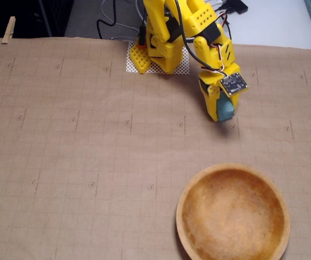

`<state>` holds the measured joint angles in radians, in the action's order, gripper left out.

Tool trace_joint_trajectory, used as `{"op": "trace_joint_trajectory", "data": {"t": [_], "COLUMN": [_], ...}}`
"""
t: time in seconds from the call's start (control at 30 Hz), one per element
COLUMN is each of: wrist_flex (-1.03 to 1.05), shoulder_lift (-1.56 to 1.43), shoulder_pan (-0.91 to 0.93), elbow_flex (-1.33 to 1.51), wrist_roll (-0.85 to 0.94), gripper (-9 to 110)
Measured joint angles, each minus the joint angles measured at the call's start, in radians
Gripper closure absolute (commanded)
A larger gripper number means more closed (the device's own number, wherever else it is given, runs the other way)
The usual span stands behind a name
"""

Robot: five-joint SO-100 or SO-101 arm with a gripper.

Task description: Grasp a blue block and put it in the bowl.

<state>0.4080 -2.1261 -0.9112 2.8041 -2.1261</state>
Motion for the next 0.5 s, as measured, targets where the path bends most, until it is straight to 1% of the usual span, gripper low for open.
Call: {"op": "trace_joint_trajectory", "data": {"t": [0.27, 0.5], "wrist_flex": [0.000, 0.000], "shoulder_lift": [0.000, 0.002], "shoulder_pan": [0.000, -0.002], "elbow_flex": [0.000, 0.000], "wrist_roll": [0.000, 0.000], "gripper": [96, 104]}}
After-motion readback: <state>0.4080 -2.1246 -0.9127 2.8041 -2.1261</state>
